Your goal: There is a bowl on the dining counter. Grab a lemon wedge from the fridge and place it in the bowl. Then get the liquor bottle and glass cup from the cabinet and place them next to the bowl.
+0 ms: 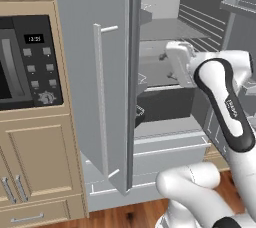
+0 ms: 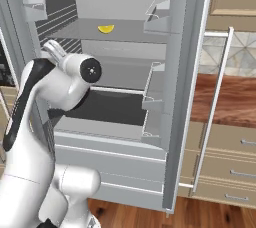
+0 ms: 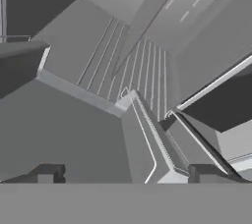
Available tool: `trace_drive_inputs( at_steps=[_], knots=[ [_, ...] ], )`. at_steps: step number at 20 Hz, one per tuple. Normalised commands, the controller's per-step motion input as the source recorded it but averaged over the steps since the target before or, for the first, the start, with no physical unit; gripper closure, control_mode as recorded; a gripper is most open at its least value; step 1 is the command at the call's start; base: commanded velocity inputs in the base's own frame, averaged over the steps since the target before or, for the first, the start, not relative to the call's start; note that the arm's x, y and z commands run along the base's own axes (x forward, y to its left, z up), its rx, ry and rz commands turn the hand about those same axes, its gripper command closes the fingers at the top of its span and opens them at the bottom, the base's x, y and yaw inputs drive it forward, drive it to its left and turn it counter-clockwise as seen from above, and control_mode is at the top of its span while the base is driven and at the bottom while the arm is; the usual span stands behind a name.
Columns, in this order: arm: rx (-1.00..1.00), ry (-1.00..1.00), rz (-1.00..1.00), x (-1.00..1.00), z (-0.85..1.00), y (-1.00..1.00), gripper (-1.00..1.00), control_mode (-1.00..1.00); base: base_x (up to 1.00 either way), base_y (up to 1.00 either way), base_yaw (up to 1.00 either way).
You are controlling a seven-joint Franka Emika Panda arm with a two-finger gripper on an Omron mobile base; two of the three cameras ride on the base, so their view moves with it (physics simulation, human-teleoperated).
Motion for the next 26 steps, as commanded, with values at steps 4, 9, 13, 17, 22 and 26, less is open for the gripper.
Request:
trace_drive_inputs(
  at_steps=[4,9,13,17,22,26],
  knots=[
    [0.01,0.22,0.11,0.57,0.00,0.46,-1.00,-1.00,0.00,0.00,0.00],
    [0.00,0.13,0.12,0.31,0.00,0.57,-1.00,-1.00,0.00,0.00,0.00],
    [0.00,0.01,0.11,-0.01,-0.12,0.75,-1.00,-1.00,0.00,0.00,0.00],
    [0.00,-0.01,0.10,-0.14,-0.23,0.79,-1.00,-1.00,0.00,0.00,0.00],
    [0.00,-0.02,0.09,-0.16,-0.21,0.78,-1.00,-1.00,0.00,0.00,0.00],
    [0.00,0.00,0.09,-0.08,-0.15,0.80,-1.00,-1.00,0.00,0.00,0.00]
  ],
)
